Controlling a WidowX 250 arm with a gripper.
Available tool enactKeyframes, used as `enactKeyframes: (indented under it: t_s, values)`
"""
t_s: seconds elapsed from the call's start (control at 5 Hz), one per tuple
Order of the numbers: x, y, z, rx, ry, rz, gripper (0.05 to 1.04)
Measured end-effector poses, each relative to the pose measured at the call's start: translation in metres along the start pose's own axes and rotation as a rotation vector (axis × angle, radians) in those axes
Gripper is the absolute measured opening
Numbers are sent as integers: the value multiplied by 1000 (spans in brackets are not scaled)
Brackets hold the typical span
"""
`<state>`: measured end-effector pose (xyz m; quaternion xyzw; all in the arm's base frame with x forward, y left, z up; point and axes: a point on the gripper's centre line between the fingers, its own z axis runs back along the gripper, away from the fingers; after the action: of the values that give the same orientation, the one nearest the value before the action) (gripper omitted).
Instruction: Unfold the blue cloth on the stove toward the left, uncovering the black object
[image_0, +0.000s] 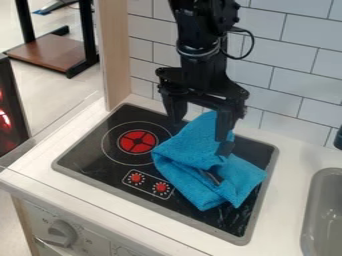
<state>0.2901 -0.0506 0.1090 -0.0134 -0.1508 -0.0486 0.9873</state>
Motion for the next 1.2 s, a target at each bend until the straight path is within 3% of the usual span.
enactKeyframes:
  t_s: [0.2, 0.6, 1.0, 1.2]
  values:
    - [-5, -1, -6, 1, 26, 1, 999]
    - [-4, -7, -38, 40, 85, 22, 999]
    - [-4, -14, -59, 22, 125, -10, 999]
    - [-4, -15, -64, 19, 134, -31, 938]
